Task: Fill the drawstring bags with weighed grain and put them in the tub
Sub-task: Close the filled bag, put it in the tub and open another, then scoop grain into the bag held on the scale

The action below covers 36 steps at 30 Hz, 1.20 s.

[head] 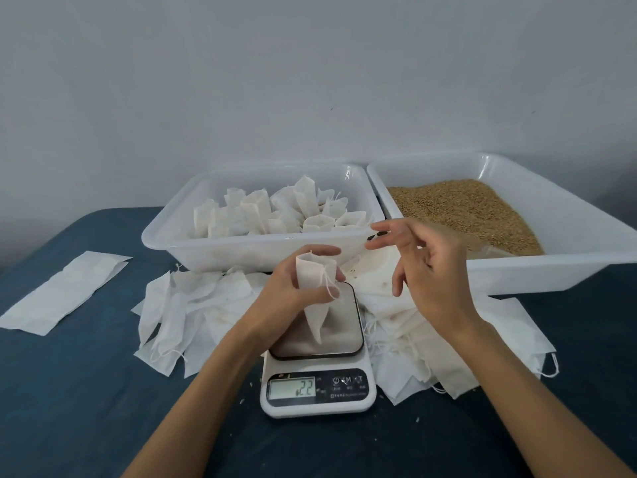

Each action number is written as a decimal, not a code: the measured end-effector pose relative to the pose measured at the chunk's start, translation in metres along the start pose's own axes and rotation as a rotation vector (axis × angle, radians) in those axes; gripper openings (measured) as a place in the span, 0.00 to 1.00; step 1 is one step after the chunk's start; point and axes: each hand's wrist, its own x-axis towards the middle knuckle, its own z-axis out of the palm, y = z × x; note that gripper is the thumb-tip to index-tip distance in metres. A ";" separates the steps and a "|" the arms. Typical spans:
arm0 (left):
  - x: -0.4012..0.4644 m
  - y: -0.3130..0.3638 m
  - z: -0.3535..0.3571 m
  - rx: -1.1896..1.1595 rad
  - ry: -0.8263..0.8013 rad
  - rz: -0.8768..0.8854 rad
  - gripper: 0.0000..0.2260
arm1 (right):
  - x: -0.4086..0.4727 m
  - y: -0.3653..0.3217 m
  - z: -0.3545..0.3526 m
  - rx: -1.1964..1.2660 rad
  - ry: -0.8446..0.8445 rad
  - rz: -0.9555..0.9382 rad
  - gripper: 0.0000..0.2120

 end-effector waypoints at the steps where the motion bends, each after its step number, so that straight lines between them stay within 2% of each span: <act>1: 0.000 0.001 -0.001 -0.059 -0.080 -0.018 0.25 | 0.001 0.001 -0.002 0.001 0.013 0.003 0.14; 3: 0.000 0.002 -0.005 -0.110 -0.156 -0.028 0.26 | 0.006 0.003 -0.008 -0.002 0.051 0.000 0.14; 8: 0.000 0.006 -0.006 -0.084 0.064 0.042 0.25 | 0.029 0.013 -0.044 -0.078 0.191 0.002 0.15; 11: -0.002 0.002 0.006 -0.066 0.108 0.064 0.23 | 0.055 0.037 -0.080 -0.320 0.199 0.056 0.08; 12: -0.003 0.001 0.011 -0.046 0.112 0.066 0.23 | 0.064 0.046 -0.094 -0.442 0.170 0.098 0.07; 14: -0.006 -0.002 0.021 -0.008 0.121 0.062 0.24 | 0.082 0.067 -0.122 -0.671 0.048 0.230 0.12; 17: -0.008 -0.004 0.032 0.046 0.153 0.076 0.27 | 0.101 0.089 -0.150 -0.918 -0.268 0.496 0.23; 18: -0.008 -0.004 0.034 0.054 0.160 0.083 0.27 | 0.104 0.094 -0.154 -0.973 -0.379 0.553 0.24; 21: -0.008 -0.006 0.036 0.080 0.167 0.067 0.30 | 0.106 0.101 -0.153 -0.956 -0.595 0.591 0.17; 27: -0.006 -0.011 0.030 0.124 0.174 0.013 0.30 | 0.112 0.099 -0.139 -0.961 -0.661 0.579 0.21; 30: -0.005 -0.013 0.027 0.132 0.165 0.001 0.30 | 0.116 0.097 -0.143 -1.048 -0.741 0.615 0.25; 32: -0.005 -0.012 0.028 0.108 0.166 0.017 0.28 | 0.116 0.099 -0.148 -1.158 -0.812 0.626 0.19; 34: -0.005 -0.009 0.030 0.042 0.168 0.036 0.27 | 0.113 0.101 -0.152 -1.212 -0.831 0.620 0.08; 36: -0.006 -0.009 0.033 -0.040 0.163 0.037 0.25 | 0.110 0.105 -0.156 -1.227 -0.813 0.593 0.04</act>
